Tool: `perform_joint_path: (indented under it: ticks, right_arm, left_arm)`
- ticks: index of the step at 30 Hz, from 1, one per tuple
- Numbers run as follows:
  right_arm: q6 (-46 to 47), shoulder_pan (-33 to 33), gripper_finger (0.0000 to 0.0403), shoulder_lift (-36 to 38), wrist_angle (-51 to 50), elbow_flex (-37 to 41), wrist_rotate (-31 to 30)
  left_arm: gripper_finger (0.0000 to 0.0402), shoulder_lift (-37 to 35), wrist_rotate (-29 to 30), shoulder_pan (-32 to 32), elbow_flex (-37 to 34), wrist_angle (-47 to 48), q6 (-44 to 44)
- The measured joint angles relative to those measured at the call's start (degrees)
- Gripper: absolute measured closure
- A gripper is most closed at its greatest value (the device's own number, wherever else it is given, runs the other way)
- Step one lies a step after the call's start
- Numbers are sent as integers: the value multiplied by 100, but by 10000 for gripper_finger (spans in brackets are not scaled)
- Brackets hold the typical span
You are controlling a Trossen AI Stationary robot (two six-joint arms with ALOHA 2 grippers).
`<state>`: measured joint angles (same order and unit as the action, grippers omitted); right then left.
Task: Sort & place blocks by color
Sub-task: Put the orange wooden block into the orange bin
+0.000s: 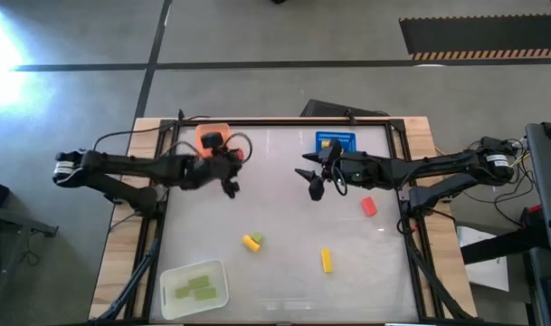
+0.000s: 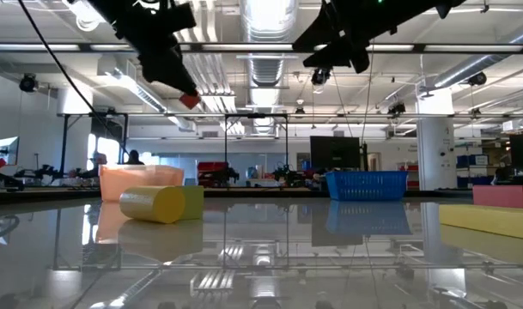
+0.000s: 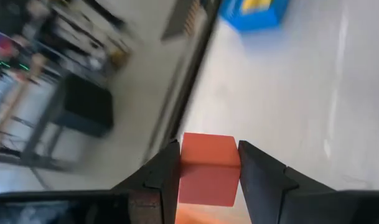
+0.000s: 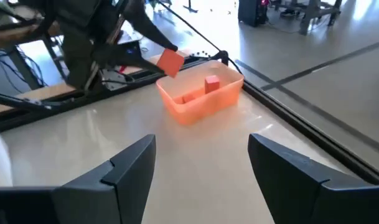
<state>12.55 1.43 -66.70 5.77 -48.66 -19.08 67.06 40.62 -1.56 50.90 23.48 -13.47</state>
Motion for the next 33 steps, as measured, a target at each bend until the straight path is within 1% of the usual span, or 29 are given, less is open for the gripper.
perform_joint_path:
  ticks: [6, 10, 14, 16, 19, 23, 29, 33]
  right_arm:
    - [-205, 0, 157, -88, -2, 2, -49]
    - [-342, 0, 161, -92, 10, 2, -51]
    - [-584, 9, 159, -89, 42, 2, -52]
    - [-640, 11, 159, -83, 51, 2, -60]
    - [-724, 11, 161, -81, 47, 2, -66]
    - [-818, 11, 165, -85, 50, 2, -66]
    - [-911, 11, 165, -87, 47, 2, -64]
    - [-918, 11, 168, -87, 45, 2, -62]
  left_arm:
    - [286, 315, -1473, -1181, 931, 2166, -95]
    - [286, 726, -2012, -1907, 1419, 3432, -693]
    - [286, 1212, -2526, -2523, 1741, 4137, -1370]
    - [286, 1430, -2692, -2798, 1777, 4220, -1738]
    - [286, 1727, -2708, -3111, 1776, 4203, -2161]
    - [286, 2100, -2715, -3434, 1722, 4180, -2336]
    - [286, 2474, -2759, -3609, 1709, 3981, -2532]
    - [286, 2562, -2869, -3637, 1703, 3811, -2624]
